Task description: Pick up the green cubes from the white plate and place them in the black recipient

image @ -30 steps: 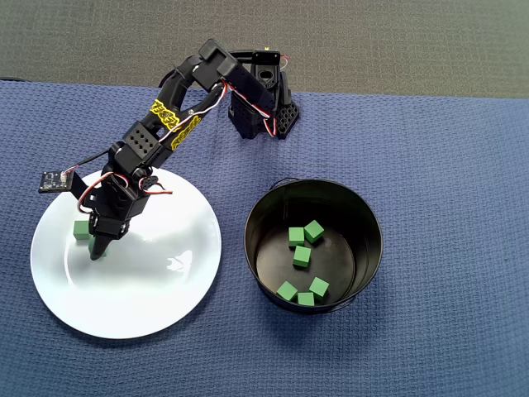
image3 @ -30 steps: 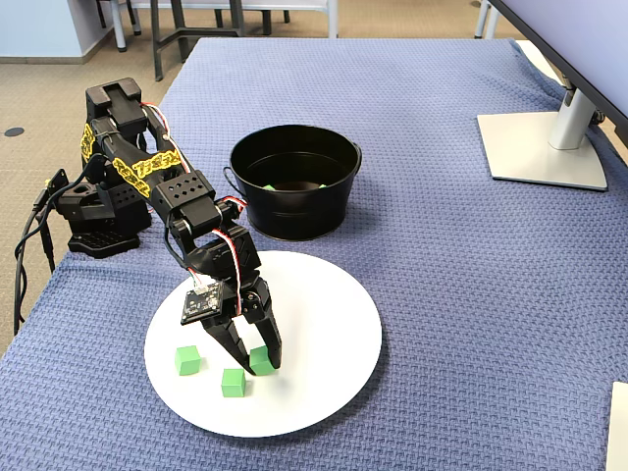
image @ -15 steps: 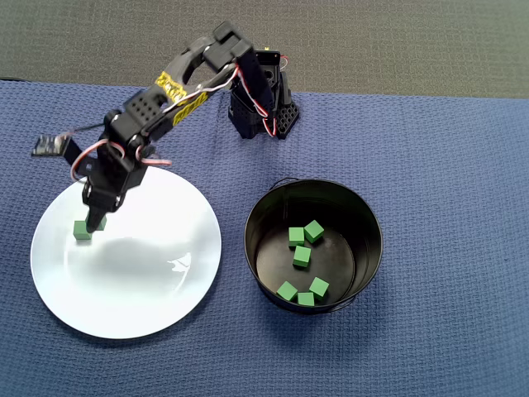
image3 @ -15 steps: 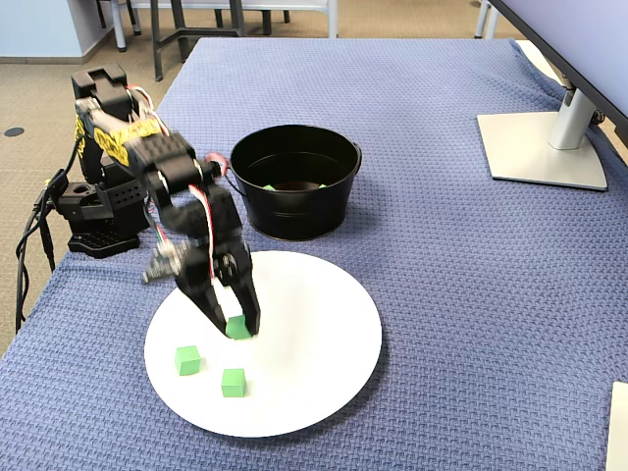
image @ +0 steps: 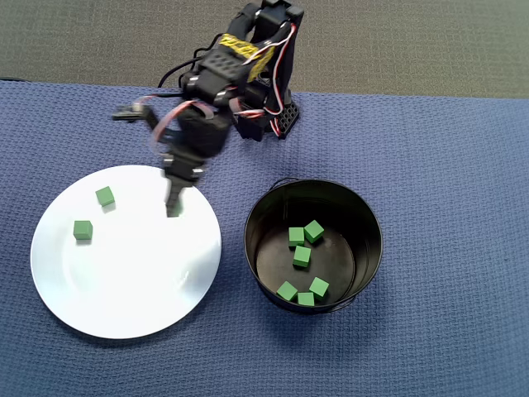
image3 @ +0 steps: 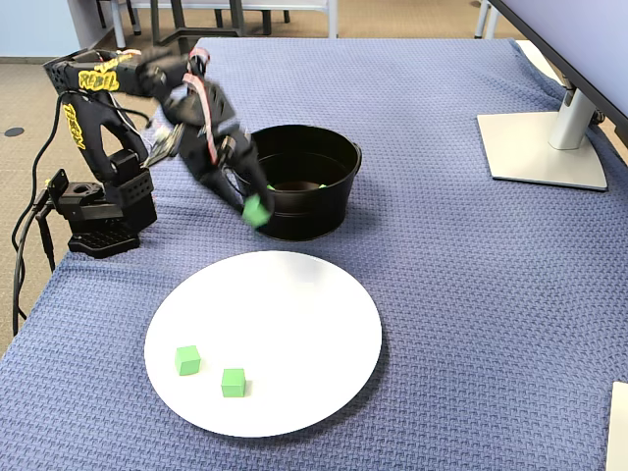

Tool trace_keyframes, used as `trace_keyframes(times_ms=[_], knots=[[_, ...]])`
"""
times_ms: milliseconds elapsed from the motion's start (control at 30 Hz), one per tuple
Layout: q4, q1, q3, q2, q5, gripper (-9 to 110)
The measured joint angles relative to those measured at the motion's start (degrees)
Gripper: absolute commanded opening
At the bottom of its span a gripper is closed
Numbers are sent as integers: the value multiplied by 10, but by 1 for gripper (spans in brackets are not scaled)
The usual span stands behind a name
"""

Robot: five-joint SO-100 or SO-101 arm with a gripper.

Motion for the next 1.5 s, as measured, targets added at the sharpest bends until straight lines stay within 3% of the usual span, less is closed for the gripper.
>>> trace_keyframes(times_ms=[233, 400, 500, 533, 733, 933, 1133, 1333, 1500], knots=[[31, -214, 57, 107, 121, 0], [-39, -346, 130, 118, 149, 0], [-82, -388, 164, 105, 152, 26], [-86, -397, 167, 102, 152, 29], [-98, -405, 171, 101, 135, 31], [-66, -349, 131, 120, 88, 28], [-49, -182, 97, 119, -83, 28], [-171, 33, 97, 12, -330, 28], [-292, 142, 97, -100, -440, 28]])
